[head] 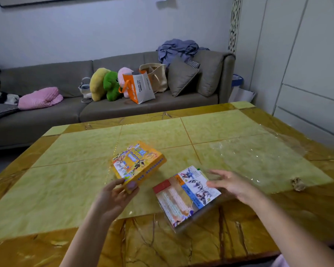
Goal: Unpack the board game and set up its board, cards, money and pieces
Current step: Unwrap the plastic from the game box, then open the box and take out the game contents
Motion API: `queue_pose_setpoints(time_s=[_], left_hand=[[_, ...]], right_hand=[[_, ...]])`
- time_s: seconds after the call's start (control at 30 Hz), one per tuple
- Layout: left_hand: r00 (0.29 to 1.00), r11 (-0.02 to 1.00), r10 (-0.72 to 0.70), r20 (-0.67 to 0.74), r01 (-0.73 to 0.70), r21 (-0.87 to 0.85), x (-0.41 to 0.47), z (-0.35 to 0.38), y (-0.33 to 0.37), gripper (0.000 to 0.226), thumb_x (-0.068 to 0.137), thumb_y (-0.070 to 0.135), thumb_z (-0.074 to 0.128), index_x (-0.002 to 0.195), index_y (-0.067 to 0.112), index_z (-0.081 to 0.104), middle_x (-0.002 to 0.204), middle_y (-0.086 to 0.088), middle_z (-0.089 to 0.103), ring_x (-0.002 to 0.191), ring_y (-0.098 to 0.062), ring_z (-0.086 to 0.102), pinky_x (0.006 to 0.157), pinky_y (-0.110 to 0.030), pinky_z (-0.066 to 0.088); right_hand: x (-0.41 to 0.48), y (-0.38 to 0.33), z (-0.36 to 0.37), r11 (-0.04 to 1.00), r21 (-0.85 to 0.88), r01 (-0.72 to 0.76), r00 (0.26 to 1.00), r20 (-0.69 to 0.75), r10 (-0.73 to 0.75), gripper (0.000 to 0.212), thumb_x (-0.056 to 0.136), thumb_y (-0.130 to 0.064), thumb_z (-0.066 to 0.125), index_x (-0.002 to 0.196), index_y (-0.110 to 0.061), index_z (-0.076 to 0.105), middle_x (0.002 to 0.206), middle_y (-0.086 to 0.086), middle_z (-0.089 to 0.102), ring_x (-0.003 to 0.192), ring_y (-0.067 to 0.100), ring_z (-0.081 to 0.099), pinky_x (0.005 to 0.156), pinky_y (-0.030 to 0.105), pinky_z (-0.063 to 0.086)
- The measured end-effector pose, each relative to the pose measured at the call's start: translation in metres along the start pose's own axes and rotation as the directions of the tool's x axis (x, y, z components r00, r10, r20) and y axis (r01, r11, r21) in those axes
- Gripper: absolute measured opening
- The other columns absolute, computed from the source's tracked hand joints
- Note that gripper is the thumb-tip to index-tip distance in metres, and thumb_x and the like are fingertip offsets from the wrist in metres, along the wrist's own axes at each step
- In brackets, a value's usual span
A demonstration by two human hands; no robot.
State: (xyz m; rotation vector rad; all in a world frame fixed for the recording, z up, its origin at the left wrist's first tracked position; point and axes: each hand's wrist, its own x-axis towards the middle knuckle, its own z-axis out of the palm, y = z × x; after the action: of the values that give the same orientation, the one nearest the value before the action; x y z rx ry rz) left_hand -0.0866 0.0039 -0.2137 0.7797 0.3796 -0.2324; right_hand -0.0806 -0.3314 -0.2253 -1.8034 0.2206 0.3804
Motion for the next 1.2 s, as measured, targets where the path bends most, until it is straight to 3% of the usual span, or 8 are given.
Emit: queue_pose_setpoints(time_s=[0.17,0.33,0.5,0.6,0.7,0.8,1.03,1.2], left_hand=[[0.999,0.963,-0.039,0.019,0.032,0.268,-0.009,0.044,-0.018,0.008,0.086,0.0,0.054,0.092,-0.002,0.058,0.074,-0.014,0.072,0.058,-0.019,0.071,0.052,-0.026,0.058],[0.991,0.919,0.046,0.123,-0.091,0.383,0.003,0.092,-0.046,0.006,0.086,-0.002,0.059,0.088,-0.007,0.061,0.085,-0.02,0.068,0.066,-0.022,0.069,0.049,-0.021,0.054],[0.964,0.813,0.135,0.229,-0.24,0.531,0.011,0.141,-0.076,0.017,0.083,0.0,0.067,0.098,-0.006,0.063,0.087,-0.014,0.07,0.075,-0.023,0.067,0.064,-0.024,0.055],[0.95,0.545,0.07,0.303,-0.291,0.786,0.014,0.146,-0.08,0.037,0.082,0.01,0.072,0.116,0.002,0.059,0.098,-0.002,0.069,0.084,-0.014,0.065,0.082,-0.029,0.055],[0.92,-0.017,-0.079,0.383,-0.385,0.923,0.004,0.132,-0.085,0.058,0.078,0.038,0.076,0.129,0.02,0.056,0.123,0.007,0.06,0.106,-0.005,0.055,0.096,-0.023,0.043],[0.901,-0.444,-0.206,0.382,-0.434,0.784,0.0,0.113,-0.092,0.086,0.072,0.061,0.07,0.144,0.031,0.034,0.15,0.009,0.031,0.139,-0.011,0.024,0.115,-0.037,0.019],[0.878,-0.543,-0.295,0.378,-0.479,0.689,0.01,0.097,-0.091,0.096,0.073,0.056,0.071,0.149,0.042,0.014,0.16,0.014,0.0,0.147,-0.018,-0.011,0.117,-0.053,-0.004],[0.85,-0.524,-0.332,0.409,-0.526,0.669,0.012,0.097,-0.089,0.087,0.079,0.05,0.07,0.147,0.044,0.016,0.159,0.016,0.002,0.147,-0.015,-0.009,0.118,-0.051,-0.002]], right_hand=[[-0.011,-0.007,0.01,0.894,-0.4,0.204,0.903,-0.276,-0.329,0.046,0.08,-0.043,0.069,0.118,-0.018,0.064,0.121,-0.001,0.062,0.104,0.013,0.057,0.088,0.023,0.043],[-0.022,-0.029,0.035,0.938,0.263,0.227,0.972,0.006,-0.237,0.085,0.058,-0.075,0.068,0.111,-0.008,0.064,0.106,0.016,0.07,0.098,0.027,0.064,0.097,0.043,0.046],[-0.009,-0.054,0.033,0.806,0.572,0.149,0.988,-0.049,-0.148,0.013,0.088,-0.013,0.063,0.093,-0.002,0.064,0.077,0.01,0.071,0.066,0.021,0.068,0.064,0.028,0.058],[0.011,-0.056,-0.006,0.705,0.685,0.182,0.974,-0.224,-0.034,0.009,0.092,-0.004,0.055,0.085,-0.005,0.06,0.072,0.009,0.065,0.056,0.018,0.062,0.046,0.024,0.054],[0.031,-0.04,-0.064,0.701,0.669,0.247,0.88,-0.457,0.126,0.019,0.097,-0.011,0.049,0.08,-0.014,0.054,0.076,0.006,0.056,0.059,0.017,0.049,0.034,0.017,0.042],[0.043,-0.019,-0.121,0.774,0.58,0.255,0.764,-0.611,0.206,0.023,0.098,-0.025,0.051,0.076,-0.017,0.052,0.073,0.004,0.051,0.047,0.013,0.049,0.034,0.018,0.035],[0.057,-0.006,-0.197,0.894,0.406,0.191,0.637,-0.744,0.202,0.036,0.091,-0.041,0.059,0.067,-0.018,0.046,0.063,0.002,0.04,0.031,0.004,0.036,0.026,0.01,0.021],[0.061,0.001,-0.204,0.975,0.201,0.091,0.57,-0.814,0.115,0.042,0.078,-0.05,0.068,0.073,-0.009,0.059,0.068,0.005,0.052,0.055,0.018,0.045,0.039,0.017,0.039]])
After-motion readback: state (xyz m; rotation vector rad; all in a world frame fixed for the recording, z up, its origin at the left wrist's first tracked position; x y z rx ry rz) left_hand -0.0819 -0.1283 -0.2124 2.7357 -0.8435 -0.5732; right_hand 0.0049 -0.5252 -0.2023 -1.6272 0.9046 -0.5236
